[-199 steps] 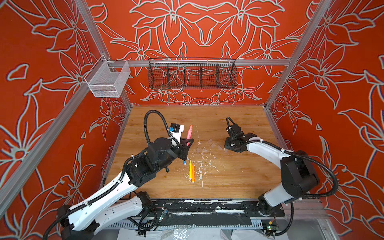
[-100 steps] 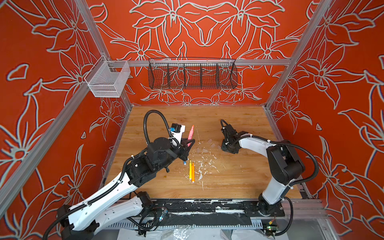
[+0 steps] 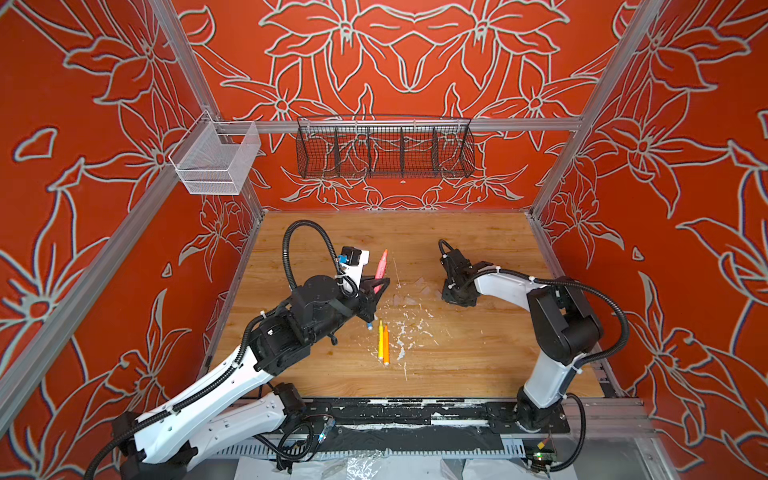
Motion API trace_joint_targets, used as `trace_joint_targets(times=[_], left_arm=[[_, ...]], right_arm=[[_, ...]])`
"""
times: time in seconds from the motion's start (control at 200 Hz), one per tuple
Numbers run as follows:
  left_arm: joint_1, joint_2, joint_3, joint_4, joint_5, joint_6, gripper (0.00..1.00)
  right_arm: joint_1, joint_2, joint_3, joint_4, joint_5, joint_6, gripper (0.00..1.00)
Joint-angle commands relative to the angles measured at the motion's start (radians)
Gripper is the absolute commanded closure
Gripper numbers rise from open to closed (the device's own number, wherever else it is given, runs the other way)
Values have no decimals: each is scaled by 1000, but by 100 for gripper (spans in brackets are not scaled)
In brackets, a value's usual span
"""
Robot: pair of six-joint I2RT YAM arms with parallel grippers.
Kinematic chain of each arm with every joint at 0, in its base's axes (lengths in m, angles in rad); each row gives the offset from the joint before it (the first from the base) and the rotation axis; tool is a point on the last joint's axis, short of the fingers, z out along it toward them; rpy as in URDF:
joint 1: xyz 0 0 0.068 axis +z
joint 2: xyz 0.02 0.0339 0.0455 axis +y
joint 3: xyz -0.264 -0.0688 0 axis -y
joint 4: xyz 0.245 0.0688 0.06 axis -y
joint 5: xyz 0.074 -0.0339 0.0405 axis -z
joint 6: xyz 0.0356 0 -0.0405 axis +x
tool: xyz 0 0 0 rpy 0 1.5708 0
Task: Insert the pens into the pen caps
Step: 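Close the right gripper on the upright translucent pen cap, then lift the cap with the right gripper and swing it toward the pink marker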
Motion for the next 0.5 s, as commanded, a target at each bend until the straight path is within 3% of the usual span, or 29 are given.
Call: trace_joint_targets(times=[0.0, 0.325, 0.495], left_arm=[[5, -11, -3, 35, 11, 20, 100], [4, 25, -5, 63, 24, 38, 100], [5, 87, 15, 98, 189, 47, 100]], right_arm=[[8, 23, -28, -20, 12, 9, 77], [7, -24, -58, 21, -21, 10, 83], [7, -150, -89, 13, 0, 15, 84]])
